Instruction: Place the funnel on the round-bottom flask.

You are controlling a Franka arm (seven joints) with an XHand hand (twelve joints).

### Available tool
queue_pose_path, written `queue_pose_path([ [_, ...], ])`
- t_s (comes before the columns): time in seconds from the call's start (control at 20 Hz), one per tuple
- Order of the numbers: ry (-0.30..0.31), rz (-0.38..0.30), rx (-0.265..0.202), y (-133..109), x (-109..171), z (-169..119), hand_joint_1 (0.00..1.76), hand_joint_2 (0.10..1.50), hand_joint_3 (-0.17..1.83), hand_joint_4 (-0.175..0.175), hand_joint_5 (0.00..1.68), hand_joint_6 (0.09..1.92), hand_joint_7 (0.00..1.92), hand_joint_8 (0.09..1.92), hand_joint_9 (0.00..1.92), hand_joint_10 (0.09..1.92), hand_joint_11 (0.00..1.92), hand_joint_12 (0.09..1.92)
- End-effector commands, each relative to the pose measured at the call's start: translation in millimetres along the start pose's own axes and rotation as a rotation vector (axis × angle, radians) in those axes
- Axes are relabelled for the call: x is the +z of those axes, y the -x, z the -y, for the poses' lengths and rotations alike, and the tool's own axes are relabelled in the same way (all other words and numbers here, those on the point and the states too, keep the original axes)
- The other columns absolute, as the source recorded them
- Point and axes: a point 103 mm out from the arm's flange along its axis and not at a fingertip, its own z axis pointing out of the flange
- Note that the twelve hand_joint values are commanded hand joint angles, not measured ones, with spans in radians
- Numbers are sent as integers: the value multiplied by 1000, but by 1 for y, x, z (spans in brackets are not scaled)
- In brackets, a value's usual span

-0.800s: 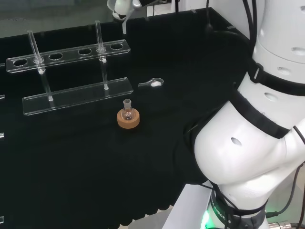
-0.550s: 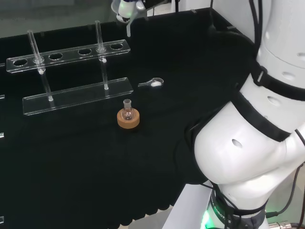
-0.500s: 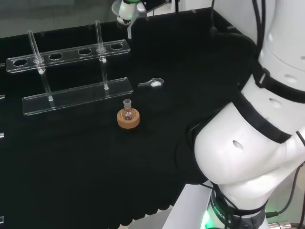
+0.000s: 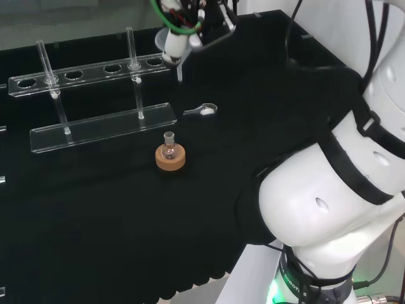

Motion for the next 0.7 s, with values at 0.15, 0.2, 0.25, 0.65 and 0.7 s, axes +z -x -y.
queue_pose_path([
  [0.15,-7,-25,-28,-45,32,16,860,744,568,17,589,369,416,650,781,489,656,1265],
  [0.2,-9,-25,-31,-47,34,14,860,744,568,17,588,371,416,650,782,489,656,1265],
  [0.25,-8,-26,-34,-49,36,12,860,744,569,17,588,373,416,650,783,490,657,1265],
  [0.65,-27,-21,-47,-59,58,-4,860,744,570,17,586,387,414,651,785,489,658,1264],
  [0.7,-28,-22,-48,-59,61,-6,860,744,570,17,586,389,413,651,785,489,658,1264],
])
